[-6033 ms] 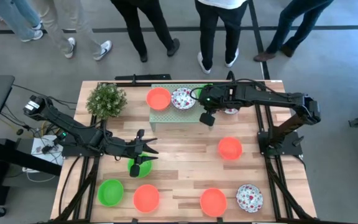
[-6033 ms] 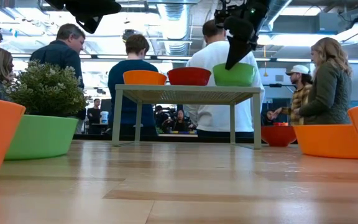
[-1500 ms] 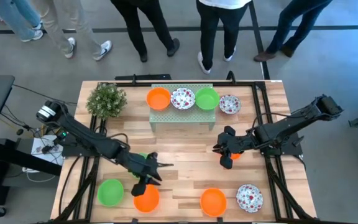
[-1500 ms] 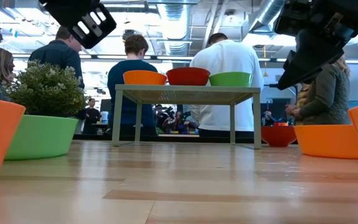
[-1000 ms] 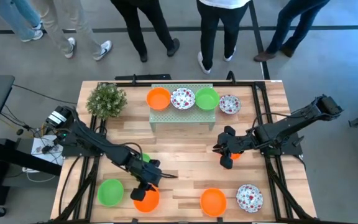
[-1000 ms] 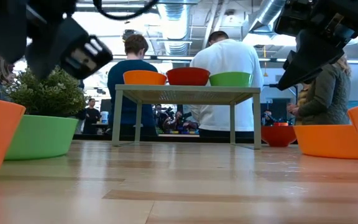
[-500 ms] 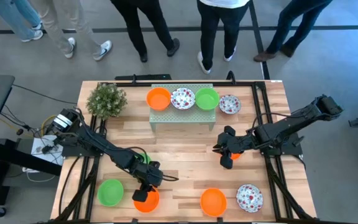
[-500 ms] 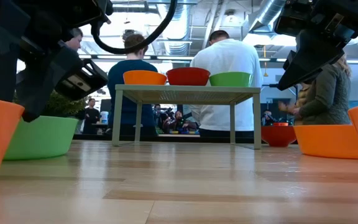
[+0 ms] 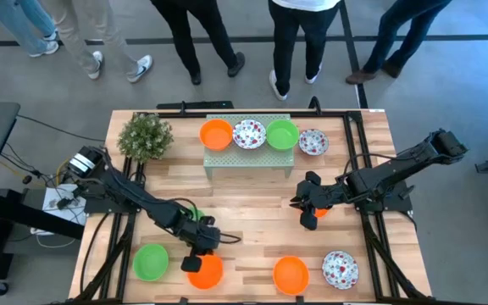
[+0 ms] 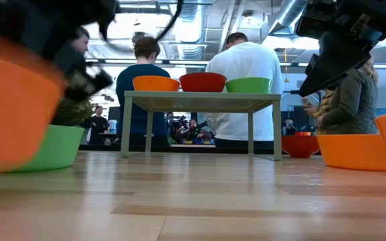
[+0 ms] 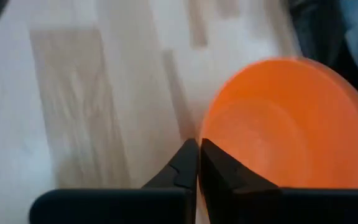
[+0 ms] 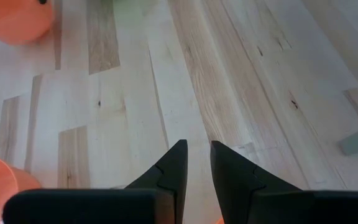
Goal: Pick & Place Mini bowls
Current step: Stack the orange bowl onto the other orange bowl on the shelf
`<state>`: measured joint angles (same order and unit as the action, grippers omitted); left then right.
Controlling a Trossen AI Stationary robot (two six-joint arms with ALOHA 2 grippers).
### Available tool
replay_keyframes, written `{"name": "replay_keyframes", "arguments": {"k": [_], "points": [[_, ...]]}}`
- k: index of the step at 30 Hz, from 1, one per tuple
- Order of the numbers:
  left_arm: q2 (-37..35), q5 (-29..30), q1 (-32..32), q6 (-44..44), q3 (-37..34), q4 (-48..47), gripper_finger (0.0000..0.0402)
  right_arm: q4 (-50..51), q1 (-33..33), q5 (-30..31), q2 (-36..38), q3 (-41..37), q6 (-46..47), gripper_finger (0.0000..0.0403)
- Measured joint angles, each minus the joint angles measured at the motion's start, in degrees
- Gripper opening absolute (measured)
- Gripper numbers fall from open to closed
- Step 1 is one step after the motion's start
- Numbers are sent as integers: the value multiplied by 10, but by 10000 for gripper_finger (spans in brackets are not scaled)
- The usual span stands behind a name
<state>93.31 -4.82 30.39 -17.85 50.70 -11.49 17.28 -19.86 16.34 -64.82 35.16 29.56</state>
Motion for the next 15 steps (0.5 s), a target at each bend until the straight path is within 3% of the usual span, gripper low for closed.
{"name": "replay_keyframes", "arguments": {"k": [5,13,15], "points": [[-74,86,-3,23,17,-2,9,0,0,0,0,0,0,66],[-278,382,-47,59,30,0,9,0,1,0,0,0,-1,66],[-326,427,-73,75,30,-1,9,-2,1,0,0,0,-1,66]]}}
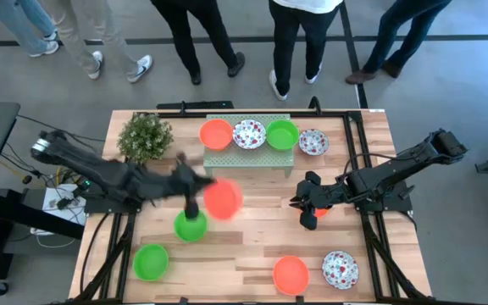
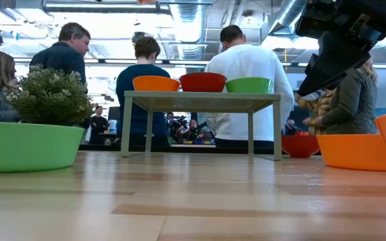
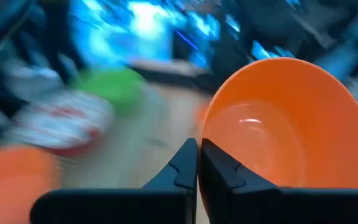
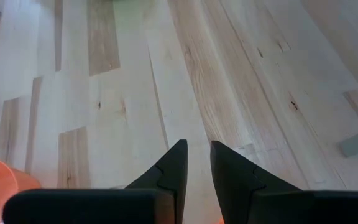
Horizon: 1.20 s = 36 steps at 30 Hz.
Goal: Pick & Place Mini bowls
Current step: Stack the orange bowl onto the other orange bowl on the shelf
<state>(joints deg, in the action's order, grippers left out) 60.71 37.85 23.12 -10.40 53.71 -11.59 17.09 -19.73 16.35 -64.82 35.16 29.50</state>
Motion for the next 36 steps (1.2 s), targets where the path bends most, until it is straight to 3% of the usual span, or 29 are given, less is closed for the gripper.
{"name": "replay_keyframes", "arguments": {"k": [5,8,13,20,26,36], "points": [[-75,0,-103,22,0,-8,9,0,0,0,0,0,0,66],[-80,-42,-175,21,12,-36,8,0,0,0,0,0,0,66],[-31,-140,-288,20,72,-107,8,-1,2,0,0,0,-12,66],[73,-207,-409,10,156,-237,9,-1,20,0,0,0,-30,66],[115,-304,-490,2,161,-245,9,0,23,0,0,0,-30,66],[130,-310,-540,-1,160,-282,9,1,21,0,0,0,-30,66]]}}
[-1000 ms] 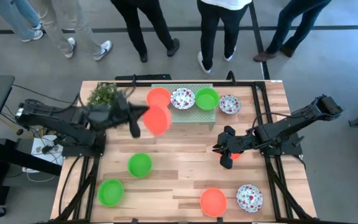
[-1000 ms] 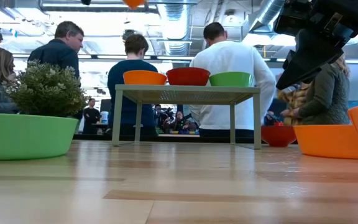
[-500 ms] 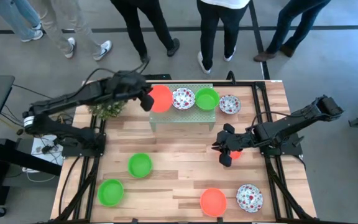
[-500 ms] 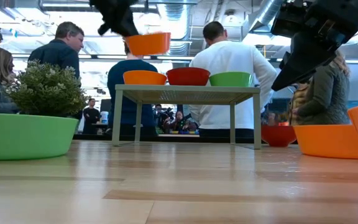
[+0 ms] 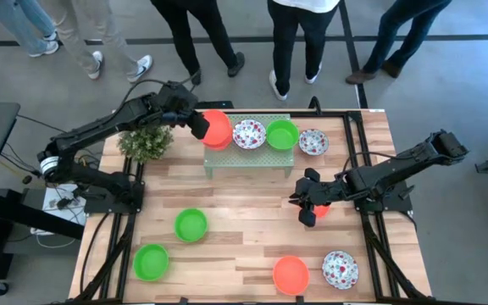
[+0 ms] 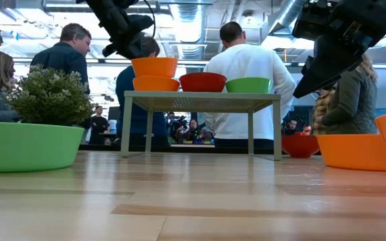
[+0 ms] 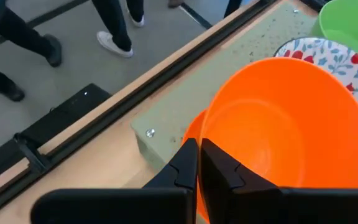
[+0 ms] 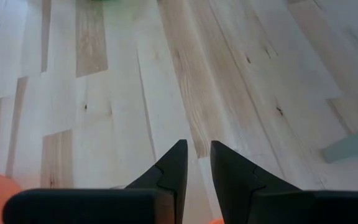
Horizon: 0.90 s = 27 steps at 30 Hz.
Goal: Pick & Place Mini bowls
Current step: Stack the orange bowl onto the other orange bowl on the shelf
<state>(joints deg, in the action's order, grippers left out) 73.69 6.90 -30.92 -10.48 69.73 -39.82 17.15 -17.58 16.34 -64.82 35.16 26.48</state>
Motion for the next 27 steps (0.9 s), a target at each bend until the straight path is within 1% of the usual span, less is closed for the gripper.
{"name": "replay_keyframes", "arguments": {"k": [3,11,13,16,22,27], "points": [[0,0,-3,0,-1,-17,9,0,0,0,0,0,0,66],[1,-1,-2,-16,-1,-13,9,0,0,0,0,0,0,66],[3,-15,-1,-23,-1,-13,9,0,0,0,0,0,0,66],[11,-26,1,-25,-1,-13,9,0,0,0,0,0,0,66],[44,-27,0,-33,-2,-13,9,1,0,0,0,0,0,66],[49,-27,0,-33,-2,-13,10,1,0,0,0,0,0,66]]}}
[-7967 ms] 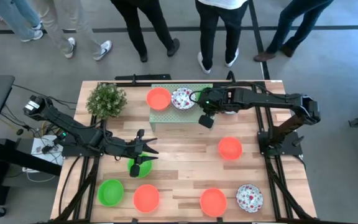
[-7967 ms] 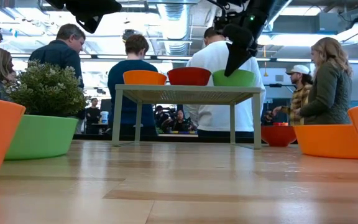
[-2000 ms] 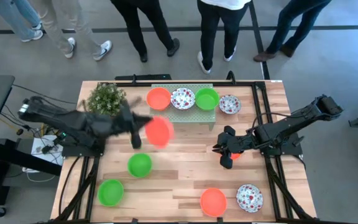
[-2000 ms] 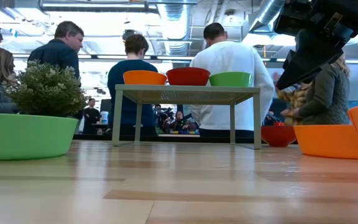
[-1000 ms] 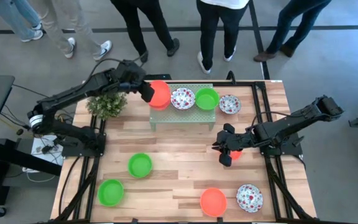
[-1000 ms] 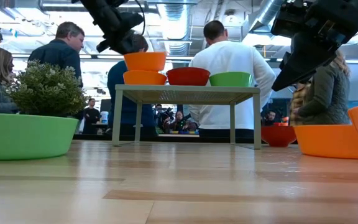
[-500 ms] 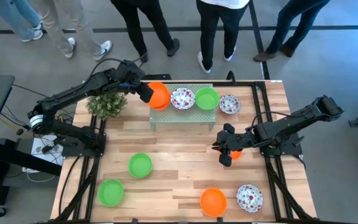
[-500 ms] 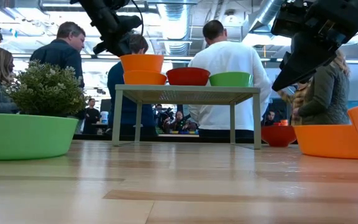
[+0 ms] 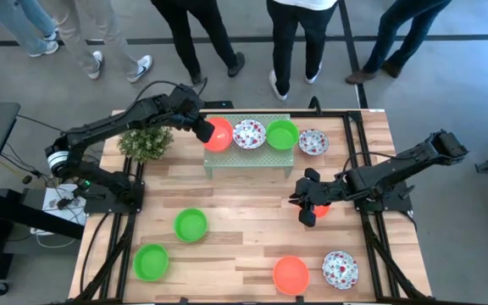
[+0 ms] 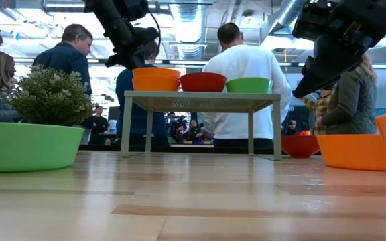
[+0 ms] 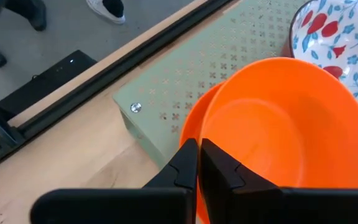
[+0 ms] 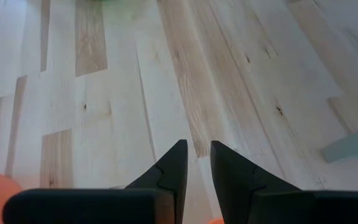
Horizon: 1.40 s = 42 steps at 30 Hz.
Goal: Pick & Place Mini bowls
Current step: Stack the orange bowl onto the other orange bowl on the shelf, then stack the right green bowl onto the other green bowl on the shelf
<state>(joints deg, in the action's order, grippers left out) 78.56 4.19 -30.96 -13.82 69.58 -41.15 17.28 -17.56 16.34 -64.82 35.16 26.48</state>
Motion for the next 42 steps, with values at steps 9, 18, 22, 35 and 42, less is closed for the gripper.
{"name": "replay_keyframes", "arguments": {"k": [9,18,22,35,42], "points": [[0,-34,0,-1,0,-2,47,0,0,0,0,0,0,66],[-1,-7,0,12,0,3,98,0,0,0,0,0,0,66],[-17,-8,7,24,0,12,101,0,0,0,0,0,0,66],[-131,-10,143,24,0,21,99,-2,0,0,0,0,0,66],[-126,-11,260,24,0,19,99,-2,0,2,0,0,2,66]]}}
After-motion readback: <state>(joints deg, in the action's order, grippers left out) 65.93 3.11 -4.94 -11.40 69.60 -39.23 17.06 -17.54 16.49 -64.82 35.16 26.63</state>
